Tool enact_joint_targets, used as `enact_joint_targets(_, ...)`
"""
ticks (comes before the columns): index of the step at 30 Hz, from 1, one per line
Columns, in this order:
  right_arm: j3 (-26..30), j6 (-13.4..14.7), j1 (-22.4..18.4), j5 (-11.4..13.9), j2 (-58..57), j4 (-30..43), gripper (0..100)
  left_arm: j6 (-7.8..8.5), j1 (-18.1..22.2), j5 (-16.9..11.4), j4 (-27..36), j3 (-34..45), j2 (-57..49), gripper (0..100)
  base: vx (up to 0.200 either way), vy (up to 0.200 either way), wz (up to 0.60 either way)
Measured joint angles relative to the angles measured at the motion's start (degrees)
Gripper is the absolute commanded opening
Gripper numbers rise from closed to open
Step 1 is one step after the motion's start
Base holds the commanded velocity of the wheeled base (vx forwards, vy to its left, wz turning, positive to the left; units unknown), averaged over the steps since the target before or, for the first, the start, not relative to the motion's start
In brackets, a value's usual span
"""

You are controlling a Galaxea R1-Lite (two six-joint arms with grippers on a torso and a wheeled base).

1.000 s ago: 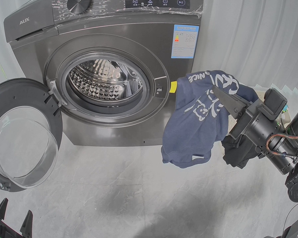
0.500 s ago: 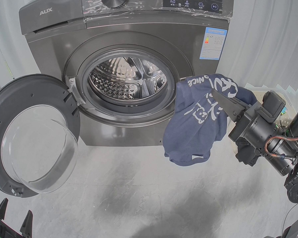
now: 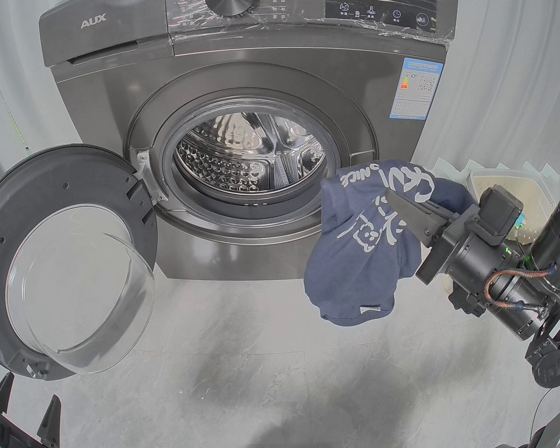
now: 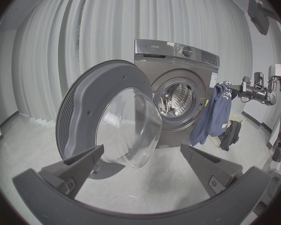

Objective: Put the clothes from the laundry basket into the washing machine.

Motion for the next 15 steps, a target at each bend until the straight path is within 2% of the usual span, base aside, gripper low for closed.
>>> enact_joint_targets(4, -1.57, -0.50, 1.87, -0.20, 1.46, -0.30, 0, 0.49, 0.00, -0.02, -0.07, 0.00, 0.00, 100, 0.000, 0.000, 0.00)
enact_joint_targets(8, -2.01, 0.18, 5.07, -0.24, 2.69, -0.37, 0, 2.15, 0.11, -0.11, -0.11, 0.00, 0.00, 100, 0.000, 0.000, 0.00)
enact_joint_targets(12, -1.82, 3.72, 7.06, -0.28, 3.74, -0.80, 0, 4.18, 0.18, -0.69, -0.18, 0.00, 0.00, 100, 0.000, 0.000, 0.00)
enact_joint_targets(15, -2.17, 5.06, 7.72, -0.71, 4.63, -3.47, 0, 4.56, 0.22, -2.06, -0.41, 0.00, 0.00, 100, 0.000, 0.000, 0.00)
